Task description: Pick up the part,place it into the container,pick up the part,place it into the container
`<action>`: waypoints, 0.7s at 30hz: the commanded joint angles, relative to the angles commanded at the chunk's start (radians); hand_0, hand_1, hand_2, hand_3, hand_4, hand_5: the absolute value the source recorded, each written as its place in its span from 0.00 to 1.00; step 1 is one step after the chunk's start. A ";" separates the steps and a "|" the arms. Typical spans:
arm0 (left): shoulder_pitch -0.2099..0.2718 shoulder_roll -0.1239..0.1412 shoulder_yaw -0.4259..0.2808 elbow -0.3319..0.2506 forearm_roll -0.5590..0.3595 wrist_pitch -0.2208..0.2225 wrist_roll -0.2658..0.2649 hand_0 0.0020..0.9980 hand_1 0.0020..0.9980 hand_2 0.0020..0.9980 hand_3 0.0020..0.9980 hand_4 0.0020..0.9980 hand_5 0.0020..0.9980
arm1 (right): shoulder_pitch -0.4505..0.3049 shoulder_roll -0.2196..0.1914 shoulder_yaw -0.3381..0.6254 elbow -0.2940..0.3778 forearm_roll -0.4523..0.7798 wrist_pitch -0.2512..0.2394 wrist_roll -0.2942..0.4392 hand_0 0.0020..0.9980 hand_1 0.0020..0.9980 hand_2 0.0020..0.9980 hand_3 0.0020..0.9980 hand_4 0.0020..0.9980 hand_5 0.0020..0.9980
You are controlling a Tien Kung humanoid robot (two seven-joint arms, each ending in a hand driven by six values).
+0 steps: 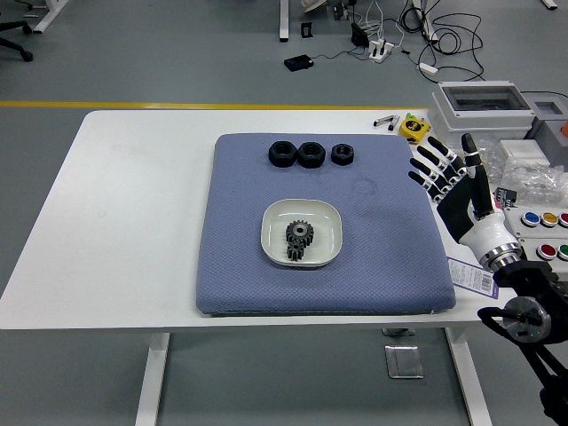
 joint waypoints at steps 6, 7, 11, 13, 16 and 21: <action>-0.001 0.000 0.013 -0.001 -0.014 -0.004 -0.003 0.56 0.61 0.75 0.66 0.66 0.62 | 0.001 0.006 0.001 -0.011 -0.100 -0.060 0.052 1.00 0.93 0.97 0.97 1.00 1.00; -0.001 0.001 0.018 -0.001 -0.018 -0.005 -0.004 0.56 0.61 0.75 0.66 0.66 0.62 | 0.004 0.008 -0.001 -0.018 -0.097 -0.075 0.068 1.00 0.99 1.00 1.00 1.00 1.00; -0.002 0.002 0.030 -0.001 -0.031 -0.007 -0.008 0.56 0.61 0.75 0.66 0.66 0.62 | 0.010 0.011 0.000 -0.035 -0.106 -0.102 0.074 1.00 0.99 1.00 1.00 1.00 1.00; -0.003 0.002 0.034 -0.001 -0.034 -0.008 -0.009 0.56 0.61 0.75 0.66 0.66 0.62 | 0.012 0.009 0.002 -0.044 -0.111 -0.104 0.065 1.00 1.00 1.00 1.00 1.00 1.00; -0.004 0.003 0.041 -0.002 -0.044 -0.010 -0.013 0.56 0.61 0.75 0.66 0.66 0.62 | 0.012 0.009 0.006 -0.056 -0.140 -0.118 0.049 1.00 1.00 1.00 1.00 1.00 1.00; -0.006 0.003 0.039 -0.002 -0.041 -0.009 -0.012 0.56 0.61 0.75 0.66 0.65 0.61 | 0.016 0.010 0.012 -0.069 -0.268 -0.145 0.016 1.00 1.00 1.00 1.00 1.00 1.00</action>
